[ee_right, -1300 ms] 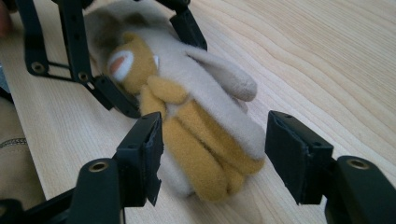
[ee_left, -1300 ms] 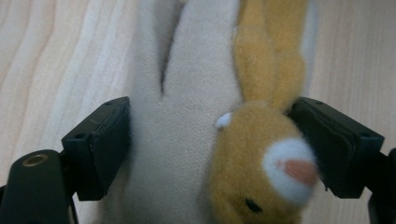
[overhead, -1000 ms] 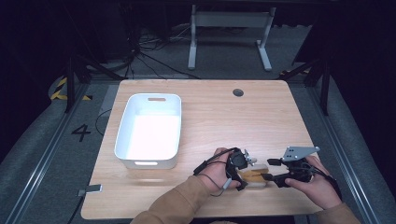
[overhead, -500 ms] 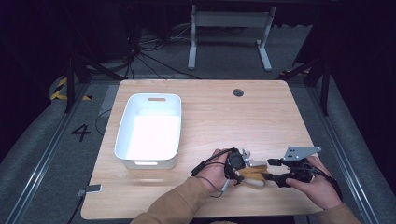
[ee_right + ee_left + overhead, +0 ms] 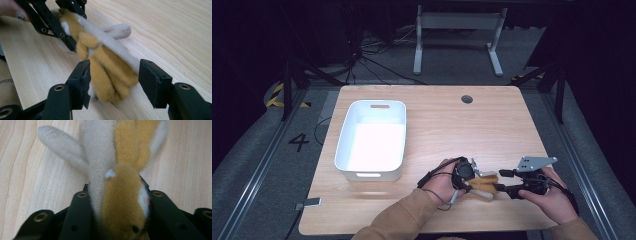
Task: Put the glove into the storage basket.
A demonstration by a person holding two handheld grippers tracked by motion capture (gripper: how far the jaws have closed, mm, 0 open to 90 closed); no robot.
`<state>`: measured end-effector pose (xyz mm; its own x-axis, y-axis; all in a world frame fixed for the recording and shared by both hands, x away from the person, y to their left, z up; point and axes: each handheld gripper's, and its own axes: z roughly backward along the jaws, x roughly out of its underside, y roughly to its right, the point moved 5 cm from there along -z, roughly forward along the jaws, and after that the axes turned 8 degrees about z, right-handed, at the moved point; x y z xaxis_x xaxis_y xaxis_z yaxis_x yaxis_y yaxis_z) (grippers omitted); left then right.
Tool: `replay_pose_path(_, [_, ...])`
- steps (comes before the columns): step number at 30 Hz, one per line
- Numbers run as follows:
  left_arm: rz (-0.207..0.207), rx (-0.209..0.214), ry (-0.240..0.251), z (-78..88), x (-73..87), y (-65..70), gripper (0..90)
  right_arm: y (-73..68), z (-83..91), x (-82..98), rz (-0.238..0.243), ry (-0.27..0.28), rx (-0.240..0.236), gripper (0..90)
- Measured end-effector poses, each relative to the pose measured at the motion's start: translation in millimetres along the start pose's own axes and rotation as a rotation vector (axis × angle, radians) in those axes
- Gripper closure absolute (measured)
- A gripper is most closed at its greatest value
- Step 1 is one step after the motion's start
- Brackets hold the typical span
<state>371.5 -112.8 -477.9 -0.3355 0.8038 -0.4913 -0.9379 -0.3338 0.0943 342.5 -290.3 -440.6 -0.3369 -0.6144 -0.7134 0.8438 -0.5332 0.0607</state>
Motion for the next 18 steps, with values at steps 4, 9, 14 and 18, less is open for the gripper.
replay_pose_path(4, [0.011, 0.009, 0.002, 7.5, -1.2, 0.8, 73.3, 2.1, 0.4, 0.8, -0.008, 0.002, 0.006, 44.4])
replay_pose_path(9, [0.024, 0.020, 0.007, 20.0, -2.0, 2.3, 74.3, 4.0, 1.8, 1.3, -0.011, 0.005, 0.009, 44.4])
replay_pose_path(14, [0.035, 0.000, 0.034, 36.0, -1.8, -1.1, 74.5, 5.9, 3.1, 0.6, -0.017, 0.014, 0.012, 44.4])
replay_pose_path(18, [0.057, -0.029, 0.053, 53.6, -0.1, -7.4, 74.4, 7.6, 2.9, -1.9, -0.018, 0.019, 0.013, 44.4])
